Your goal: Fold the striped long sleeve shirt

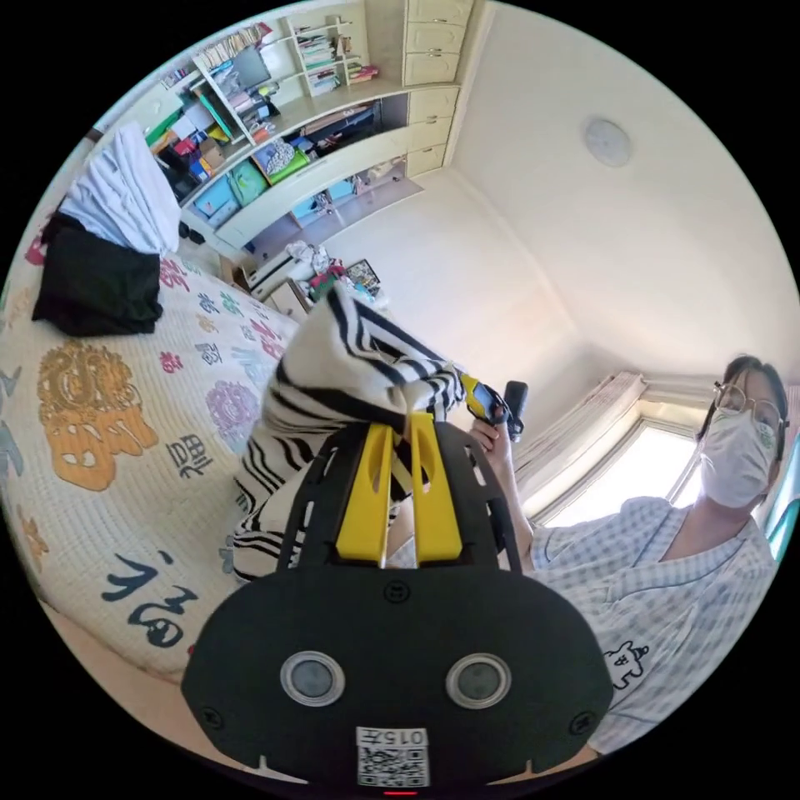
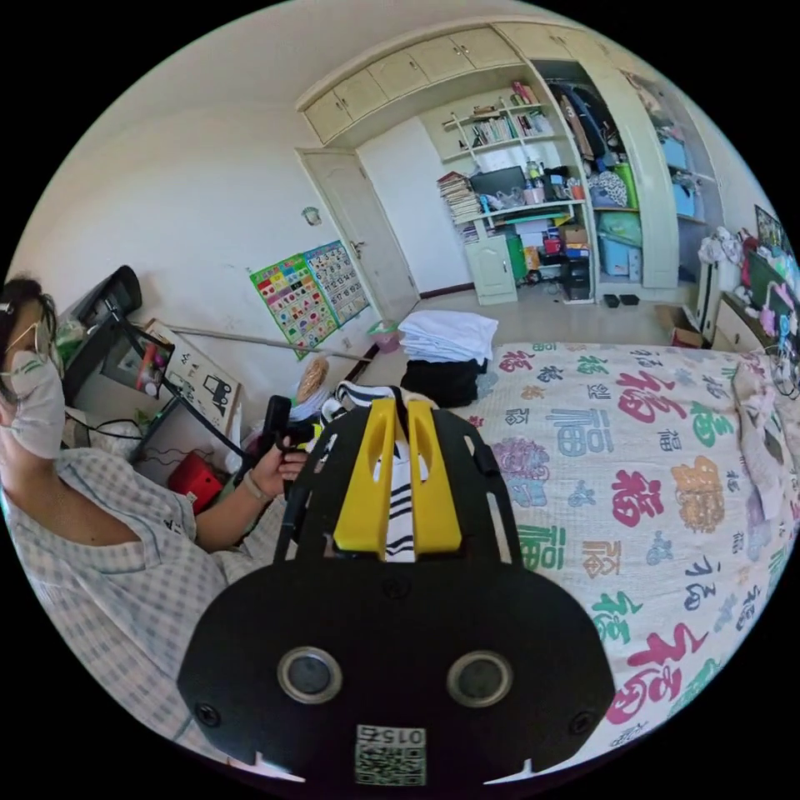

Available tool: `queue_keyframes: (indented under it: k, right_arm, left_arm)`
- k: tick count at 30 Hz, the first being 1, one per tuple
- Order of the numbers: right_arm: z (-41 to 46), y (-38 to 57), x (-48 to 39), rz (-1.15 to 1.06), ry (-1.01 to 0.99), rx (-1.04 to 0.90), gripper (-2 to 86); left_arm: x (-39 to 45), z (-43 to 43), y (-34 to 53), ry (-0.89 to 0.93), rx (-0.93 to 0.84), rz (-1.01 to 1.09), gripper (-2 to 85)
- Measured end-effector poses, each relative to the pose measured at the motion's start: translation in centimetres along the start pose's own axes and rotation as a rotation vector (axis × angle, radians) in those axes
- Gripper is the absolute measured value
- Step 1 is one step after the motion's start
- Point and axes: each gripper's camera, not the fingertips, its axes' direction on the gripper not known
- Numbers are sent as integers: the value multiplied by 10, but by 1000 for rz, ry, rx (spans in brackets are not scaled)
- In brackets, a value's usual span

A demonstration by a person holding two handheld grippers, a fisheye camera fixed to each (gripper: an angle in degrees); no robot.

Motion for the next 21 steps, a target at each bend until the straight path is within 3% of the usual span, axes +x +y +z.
queue_keyframes:
  k: [6,12,17,21]
  right_arm:
    - [-75,13,-31,-73,196,185,11]
    - [-123,21,-69,-162,283,329,11]
    - [-109,-11,-55,-163,380,292,16]
    - [-39,-65,31,-15,350,74,30]
  left_arm:
    - [60,-23,-6,-93,58,203,9]
    - [110,-18,-11,14,88,364,7]
    - [101,5,-21,2,91,337,11]
    - [40,52,-33,-219,41,208,26]
